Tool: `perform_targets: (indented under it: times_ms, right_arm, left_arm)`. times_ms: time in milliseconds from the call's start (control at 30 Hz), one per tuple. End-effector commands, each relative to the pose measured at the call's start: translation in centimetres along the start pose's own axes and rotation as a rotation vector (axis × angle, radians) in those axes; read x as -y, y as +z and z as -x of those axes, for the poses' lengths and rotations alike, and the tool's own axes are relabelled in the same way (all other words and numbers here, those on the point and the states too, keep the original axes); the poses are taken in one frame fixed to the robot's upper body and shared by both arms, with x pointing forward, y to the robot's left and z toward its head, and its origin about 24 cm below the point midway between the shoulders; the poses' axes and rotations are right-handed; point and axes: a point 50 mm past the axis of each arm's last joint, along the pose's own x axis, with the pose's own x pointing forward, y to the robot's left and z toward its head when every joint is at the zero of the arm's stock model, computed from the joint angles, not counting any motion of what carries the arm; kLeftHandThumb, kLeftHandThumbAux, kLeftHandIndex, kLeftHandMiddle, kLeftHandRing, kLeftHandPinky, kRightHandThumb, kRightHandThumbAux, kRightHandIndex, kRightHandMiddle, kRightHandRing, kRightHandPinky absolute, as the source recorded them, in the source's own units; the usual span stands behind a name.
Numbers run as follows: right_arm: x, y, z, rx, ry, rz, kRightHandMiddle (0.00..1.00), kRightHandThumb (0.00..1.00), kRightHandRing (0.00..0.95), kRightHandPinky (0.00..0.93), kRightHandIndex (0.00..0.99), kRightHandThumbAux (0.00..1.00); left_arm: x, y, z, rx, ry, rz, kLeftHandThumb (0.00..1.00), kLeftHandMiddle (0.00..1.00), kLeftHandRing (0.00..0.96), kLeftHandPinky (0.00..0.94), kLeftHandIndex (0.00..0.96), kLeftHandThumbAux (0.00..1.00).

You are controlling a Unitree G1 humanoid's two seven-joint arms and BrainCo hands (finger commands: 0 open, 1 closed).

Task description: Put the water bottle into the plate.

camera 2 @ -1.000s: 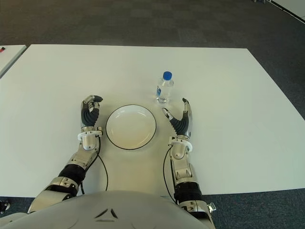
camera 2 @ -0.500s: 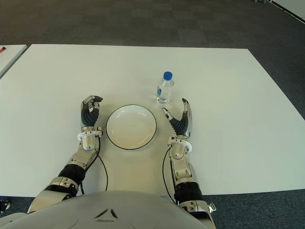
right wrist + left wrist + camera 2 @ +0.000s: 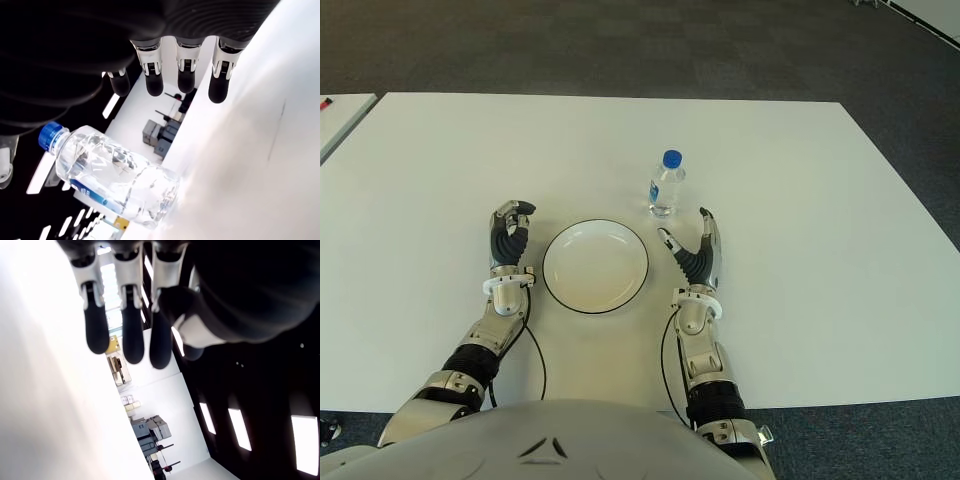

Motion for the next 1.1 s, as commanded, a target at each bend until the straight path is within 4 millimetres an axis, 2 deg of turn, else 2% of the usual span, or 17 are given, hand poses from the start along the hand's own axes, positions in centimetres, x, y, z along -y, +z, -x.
perform_targets:
  times_ms: [33, 367, 700, 833, 1000, 1100]
  right_arm:
    - [-0.1, -0.2, -0.3, -0.005, -0.004, 0.026, 0.000, 0.591, 0.002, 0.126, 0.000, 0.391]
    - [-0.3, -0.3, -0.9, -0.010, 0.007, 0.054, 0.000, 0.604, 0.000, 0.094, 0.000, 0.385]
    - [-0.4, 0.6, -2.0, 0.013, 0.031, 0.110, 0.000, 0.613, 0.000, 0.135, 0.000, 0.368]
    - [-0.3, 0.9, -2.8, 0.016, 0.048, 0.110, 0.000, 0.622, 0.021, 0.188, 0.000, 0.370]
    - [-0.2, 1.3, -3.9, 0.022, 0.062, 0.105, 0.000, 0.637, 0.086, 0.322, 0.000, 0.388]
    - [-0.2, 1.5, -4.3, 0.028, 0.066, 0.104, 0.000, 0.632, 0.106, 0.330, 0.000, 0.391]
  left_arm:
    - [-0.1, -0.3, 0.2, -0.013, -0.012, -0.020, 0.842, 0.439, 0.408, 0.438, 0.445, 0.673]
    - [0.0, -0.3, 0.1, -0.019, -0.024, -0.012, 0.841, 0.444, 0.411, 0.440, 0.439, 0.674]
    - [0.0, -0.3, 0.1, -0.041, -0.016, 0.029, 0.841, 0.454, 0.405, 0.423, 0.424, 0.674]
    - [0.0, -0.3, 0.1, -0.032, -0.011, 0.027, 0.840, 0.454, 0.399, 0.427, 0.423, 0.674]
    - [0.0, -0.2, 0.2, -0.029, -0.016, 0.031, 0.839, 0.455, 0.396, 0.426, 0.421, 0.674]
    - [0.0, -0.3, 0.2, -0.031, -0.019, 0.033, 0.839, 0.456, 0.395, 0.423, 0.420, 0.675]
